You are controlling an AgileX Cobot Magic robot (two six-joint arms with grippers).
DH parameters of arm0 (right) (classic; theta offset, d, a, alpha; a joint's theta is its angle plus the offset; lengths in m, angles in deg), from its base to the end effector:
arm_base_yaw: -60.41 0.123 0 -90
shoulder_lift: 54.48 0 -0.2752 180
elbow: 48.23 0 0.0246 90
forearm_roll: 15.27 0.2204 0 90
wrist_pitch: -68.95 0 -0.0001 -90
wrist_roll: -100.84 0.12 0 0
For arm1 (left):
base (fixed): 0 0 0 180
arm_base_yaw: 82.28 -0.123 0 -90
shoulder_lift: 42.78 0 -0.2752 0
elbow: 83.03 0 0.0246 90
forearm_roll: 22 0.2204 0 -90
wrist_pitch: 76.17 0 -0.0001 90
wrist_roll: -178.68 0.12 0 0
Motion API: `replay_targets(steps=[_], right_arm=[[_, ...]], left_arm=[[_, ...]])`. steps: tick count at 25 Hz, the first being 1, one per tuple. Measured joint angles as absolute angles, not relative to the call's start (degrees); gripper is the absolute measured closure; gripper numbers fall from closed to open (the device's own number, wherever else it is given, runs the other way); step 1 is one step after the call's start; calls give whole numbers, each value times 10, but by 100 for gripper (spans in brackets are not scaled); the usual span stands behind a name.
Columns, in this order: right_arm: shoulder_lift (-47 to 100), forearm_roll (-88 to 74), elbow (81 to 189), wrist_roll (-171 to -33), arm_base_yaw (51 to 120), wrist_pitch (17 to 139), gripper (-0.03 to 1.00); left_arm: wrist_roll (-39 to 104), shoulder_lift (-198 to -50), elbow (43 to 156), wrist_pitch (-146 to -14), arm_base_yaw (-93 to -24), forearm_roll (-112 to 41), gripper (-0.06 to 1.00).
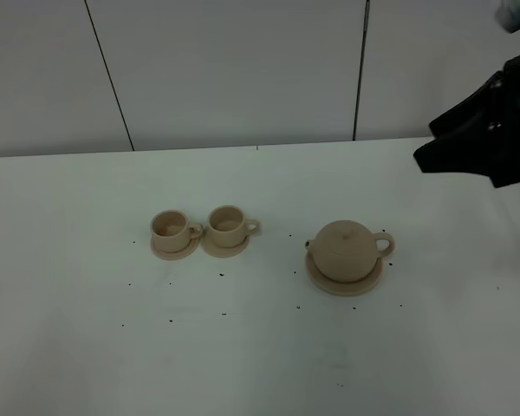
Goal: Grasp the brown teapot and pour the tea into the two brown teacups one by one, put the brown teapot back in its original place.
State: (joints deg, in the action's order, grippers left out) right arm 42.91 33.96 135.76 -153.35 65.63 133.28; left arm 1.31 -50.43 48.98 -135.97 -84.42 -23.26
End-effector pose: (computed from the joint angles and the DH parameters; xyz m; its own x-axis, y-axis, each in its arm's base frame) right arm 0.2958 0.1093 0.3338 -0.2427 -0.5634 -0.7898 -0.9109 0.4124 -0.0143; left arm 0.0037 -0.0021 0.2527 -0.4296 0.0188 -0.9028 -0.0052 0.9997 0.0233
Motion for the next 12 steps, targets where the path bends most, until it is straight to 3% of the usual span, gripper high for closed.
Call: replay_targets(steps=[12], right_arm=[[469,138,1360,-1545,774,1299,51]], left_arm=[[14,-504,490,-1360,-844,-233,41]])
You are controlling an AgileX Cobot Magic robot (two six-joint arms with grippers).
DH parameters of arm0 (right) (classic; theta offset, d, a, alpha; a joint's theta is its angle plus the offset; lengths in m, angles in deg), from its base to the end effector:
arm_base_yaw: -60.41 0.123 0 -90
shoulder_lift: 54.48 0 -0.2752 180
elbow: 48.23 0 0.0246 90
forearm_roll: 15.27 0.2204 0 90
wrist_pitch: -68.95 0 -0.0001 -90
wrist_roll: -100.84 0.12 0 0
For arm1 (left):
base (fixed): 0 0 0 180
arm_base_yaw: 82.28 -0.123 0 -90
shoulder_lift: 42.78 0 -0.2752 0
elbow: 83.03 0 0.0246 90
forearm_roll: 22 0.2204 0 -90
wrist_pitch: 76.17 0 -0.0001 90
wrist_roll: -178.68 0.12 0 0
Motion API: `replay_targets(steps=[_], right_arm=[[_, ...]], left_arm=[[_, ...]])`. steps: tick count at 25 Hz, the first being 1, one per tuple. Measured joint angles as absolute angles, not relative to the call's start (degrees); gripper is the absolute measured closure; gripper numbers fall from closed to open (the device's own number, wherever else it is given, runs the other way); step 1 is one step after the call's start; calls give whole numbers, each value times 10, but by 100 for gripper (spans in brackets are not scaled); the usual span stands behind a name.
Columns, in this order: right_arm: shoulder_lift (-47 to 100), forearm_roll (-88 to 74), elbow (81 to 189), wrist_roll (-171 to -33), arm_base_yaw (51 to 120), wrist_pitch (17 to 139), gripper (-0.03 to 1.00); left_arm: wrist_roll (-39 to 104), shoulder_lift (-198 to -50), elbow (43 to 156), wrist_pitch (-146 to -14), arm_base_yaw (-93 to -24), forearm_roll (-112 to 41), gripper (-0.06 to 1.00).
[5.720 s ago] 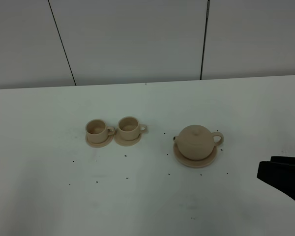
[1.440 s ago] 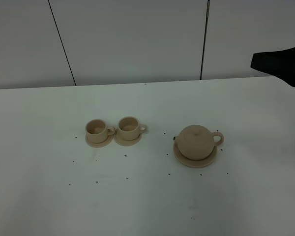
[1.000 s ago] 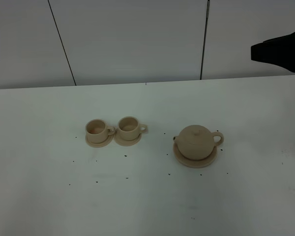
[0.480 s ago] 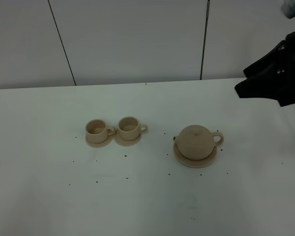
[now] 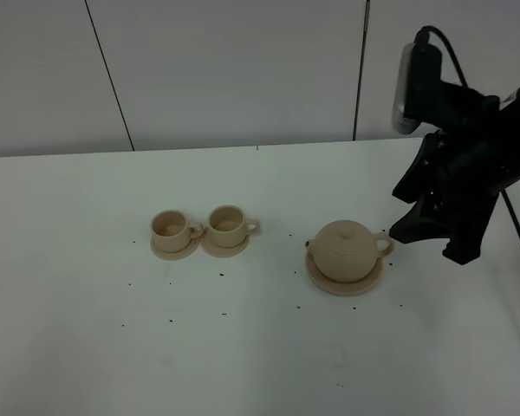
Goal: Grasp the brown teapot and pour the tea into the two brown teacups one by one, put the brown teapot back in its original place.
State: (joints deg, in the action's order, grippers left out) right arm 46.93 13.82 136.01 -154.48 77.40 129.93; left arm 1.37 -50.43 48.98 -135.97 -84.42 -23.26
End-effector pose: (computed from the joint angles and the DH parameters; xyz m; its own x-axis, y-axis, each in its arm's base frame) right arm 0.2934 0.1430 0.2914 -0.0497 -0.8366 -0.5456 -0.9683 0.1743 -0.1791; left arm 0.0037 -0.0021 0.2527 -0.4296 0.0198 -0.9028 -0.0048 0.9997 0.0242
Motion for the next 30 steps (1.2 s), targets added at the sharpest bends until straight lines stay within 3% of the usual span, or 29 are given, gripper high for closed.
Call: replay_targets(steps=[14,21,30], right_arm=[[572,67,1361,-1682,779,1205,52],[607,26,1361,-1716,767,1151,60],[669,30,1456,-1719,746,1197,65]], left_arm=[[14,-504,490,-1360,-844,-233,41],[14,-504,490,-1360,-844,-233,41],[13,-504,490,-1360,-844,-233,41]])
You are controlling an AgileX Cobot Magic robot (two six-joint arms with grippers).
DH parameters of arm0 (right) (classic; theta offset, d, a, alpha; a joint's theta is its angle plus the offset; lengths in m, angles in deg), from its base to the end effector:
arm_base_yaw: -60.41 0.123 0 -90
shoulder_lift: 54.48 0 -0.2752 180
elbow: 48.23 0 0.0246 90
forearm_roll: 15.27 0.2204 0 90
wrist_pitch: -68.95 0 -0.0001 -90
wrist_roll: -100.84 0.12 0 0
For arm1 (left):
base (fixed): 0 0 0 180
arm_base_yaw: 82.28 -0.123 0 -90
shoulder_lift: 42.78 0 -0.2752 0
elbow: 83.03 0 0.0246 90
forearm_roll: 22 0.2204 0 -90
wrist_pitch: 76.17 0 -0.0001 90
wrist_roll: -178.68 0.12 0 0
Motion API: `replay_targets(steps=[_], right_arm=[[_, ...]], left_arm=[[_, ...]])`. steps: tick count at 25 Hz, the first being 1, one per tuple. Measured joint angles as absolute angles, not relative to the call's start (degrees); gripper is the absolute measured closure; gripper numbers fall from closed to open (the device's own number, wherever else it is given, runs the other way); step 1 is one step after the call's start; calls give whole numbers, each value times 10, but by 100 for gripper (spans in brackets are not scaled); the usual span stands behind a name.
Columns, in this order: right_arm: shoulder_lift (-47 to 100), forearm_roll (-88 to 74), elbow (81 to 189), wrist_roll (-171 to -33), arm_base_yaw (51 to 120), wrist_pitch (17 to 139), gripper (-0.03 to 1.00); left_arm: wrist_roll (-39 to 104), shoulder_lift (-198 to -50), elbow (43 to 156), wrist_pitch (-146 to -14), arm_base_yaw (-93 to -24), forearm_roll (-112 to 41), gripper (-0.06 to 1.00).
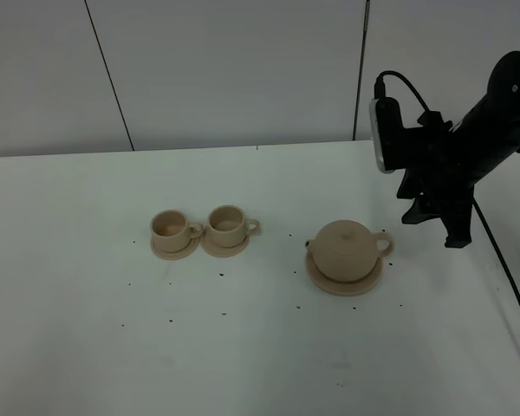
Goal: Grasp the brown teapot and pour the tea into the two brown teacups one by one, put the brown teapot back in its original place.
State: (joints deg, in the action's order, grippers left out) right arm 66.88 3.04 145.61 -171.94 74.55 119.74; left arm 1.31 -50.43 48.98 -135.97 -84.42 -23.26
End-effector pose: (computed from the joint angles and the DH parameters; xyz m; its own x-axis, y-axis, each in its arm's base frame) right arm 0.3870 0.1276 0.2081 0.1857 -0.9410 -0.2828 -0.9323 -0.0778 -0.3532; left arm 0.0037 -0.0021 0.2527 -0.4296 0.0188 -0.9028 -0.0052 0.9997 0.0233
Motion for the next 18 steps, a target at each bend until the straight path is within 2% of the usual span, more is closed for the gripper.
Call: replay_targets(steps=[9,18], right_arm=[[775,40,1603,-1695,745,1331,65],[813,65,1623,-1686,745,1356,65]], left_arm=[[13,-504,490,-1360,-844,-233,41],[13,-504,490,-1360,-844,-233,41]])
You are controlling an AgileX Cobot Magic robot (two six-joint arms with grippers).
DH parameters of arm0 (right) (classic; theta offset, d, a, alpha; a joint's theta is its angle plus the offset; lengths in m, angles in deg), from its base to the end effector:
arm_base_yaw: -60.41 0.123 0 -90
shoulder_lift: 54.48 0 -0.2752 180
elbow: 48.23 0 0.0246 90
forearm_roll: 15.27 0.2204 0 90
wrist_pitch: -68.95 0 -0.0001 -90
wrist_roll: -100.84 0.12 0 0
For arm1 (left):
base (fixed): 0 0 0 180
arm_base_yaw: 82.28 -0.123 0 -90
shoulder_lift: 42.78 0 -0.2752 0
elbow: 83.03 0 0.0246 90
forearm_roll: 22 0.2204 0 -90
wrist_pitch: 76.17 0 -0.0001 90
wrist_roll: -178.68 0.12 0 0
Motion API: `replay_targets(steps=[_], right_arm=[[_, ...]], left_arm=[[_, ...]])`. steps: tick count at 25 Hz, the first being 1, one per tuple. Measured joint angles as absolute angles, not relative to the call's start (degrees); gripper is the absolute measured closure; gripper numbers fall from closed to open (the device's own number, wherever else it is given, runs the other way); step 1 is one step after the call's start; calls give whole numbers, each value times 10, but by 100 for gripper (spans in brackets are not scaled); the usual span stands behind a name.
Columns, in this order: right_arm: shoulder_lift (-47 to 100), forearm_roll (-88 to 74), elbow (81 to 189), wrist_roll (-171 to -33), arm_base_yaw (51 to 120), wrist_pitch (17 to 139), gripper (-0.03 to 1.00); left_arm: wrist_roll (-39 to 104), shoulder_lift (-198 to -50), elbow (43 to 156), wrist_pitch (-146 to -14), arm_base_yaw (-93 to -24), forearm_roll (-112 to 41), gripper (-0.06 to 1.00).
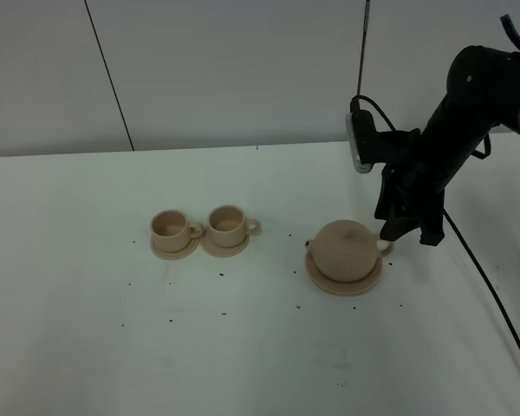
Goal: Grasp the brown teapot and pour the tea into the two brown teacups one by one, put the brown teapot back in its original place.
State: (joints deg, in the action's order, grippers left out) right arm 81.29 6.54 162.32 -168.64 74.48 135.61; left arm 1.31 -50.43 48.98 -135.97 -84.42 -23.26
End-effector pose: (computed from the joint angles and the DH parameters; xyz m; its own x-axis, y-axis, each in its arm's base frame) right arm 0.4122 0.1455 0.1696 0.1221 -0.9251 -0.3595 -0.9900 -0.0877 -0.1106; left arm 0.0037 -0.0021 0.2527 -0.4296 0.0188 -0.9028 -0.0052 0.9997 0.0233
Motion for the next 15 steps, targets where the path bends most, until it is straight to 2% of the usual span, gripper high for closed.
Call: replay_targets(steps=[15], right_arm=[[832,67,1624,-1686,762,1333,62]], left_arm=[[13,-504,490,-1360,-844,-233,41]])
